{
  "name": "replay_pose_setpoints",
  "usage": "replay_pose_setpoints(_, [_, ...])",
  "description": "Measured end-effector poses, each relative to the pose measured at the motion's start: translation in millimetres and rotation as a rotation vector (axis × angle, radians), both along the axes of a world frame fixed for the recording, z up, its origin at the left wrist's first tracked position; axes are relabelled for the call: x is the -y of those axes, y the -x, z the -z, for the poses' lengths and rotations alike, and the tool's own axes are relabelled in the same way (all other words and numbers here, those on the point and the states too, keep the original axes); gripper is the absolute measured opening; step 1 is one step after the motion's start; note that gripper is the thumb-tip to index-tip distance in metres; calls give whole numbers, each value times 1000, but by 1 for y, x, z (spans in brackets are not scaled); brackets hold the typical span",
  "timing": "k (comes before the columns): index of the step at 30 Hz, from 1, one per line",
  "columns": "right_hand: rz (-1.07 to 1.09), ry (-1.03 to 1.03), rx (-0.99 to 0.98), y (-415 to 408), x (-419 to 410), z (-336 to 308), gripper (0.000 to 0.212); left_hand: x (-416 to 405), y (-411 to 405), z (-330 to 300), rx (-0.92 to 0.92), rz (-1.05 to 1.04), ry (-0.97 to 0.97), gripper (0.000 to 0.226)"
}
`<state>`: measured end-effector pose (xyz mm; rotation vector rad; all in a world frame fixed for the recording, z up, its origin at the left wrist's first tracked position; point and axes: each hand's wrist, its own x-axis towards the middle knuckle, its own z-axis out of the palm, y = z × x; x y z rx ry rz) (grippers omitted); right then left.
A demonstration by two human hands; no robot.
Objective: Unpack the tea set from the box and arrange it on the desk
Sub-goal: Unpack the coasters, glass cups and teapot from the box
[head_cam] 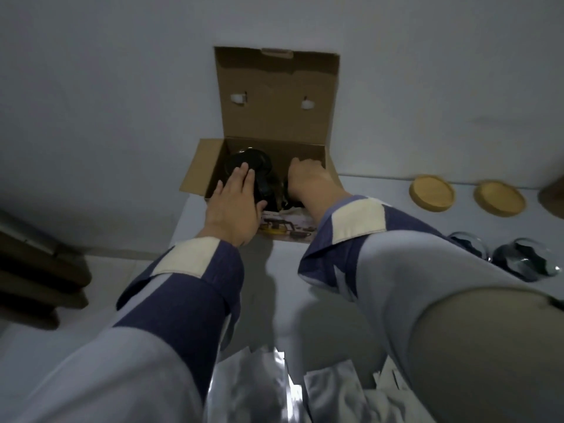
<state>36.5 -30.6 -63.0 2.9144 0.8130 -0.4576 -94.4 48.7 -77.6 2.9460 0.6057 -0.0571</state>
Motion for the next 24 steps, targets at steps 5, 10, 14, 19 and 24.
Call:
replay_pose_setpoints(5, [42,48,52,-6,-8,16,62,-2,-3,3,-6,-8,-1,67])
replay_pose_setpoints(10, [95,7,160,-10,-10,25,59,-1,-3,4,7,-14,-8,67])
replay_pose_setpoints(14, [83,-30,170,-6,-9,24,58,0,-3,2,-17,-16,-13,67])
replay_pose_setpoints(19, [58,-124,189,0,-3,9,77,0,-5,0,-52,-22,-5,67])
replay_pose_setpoints(24, [-6,-297,280,4,14,-14,85,2,-4,-4,-73,-15,-16,67])
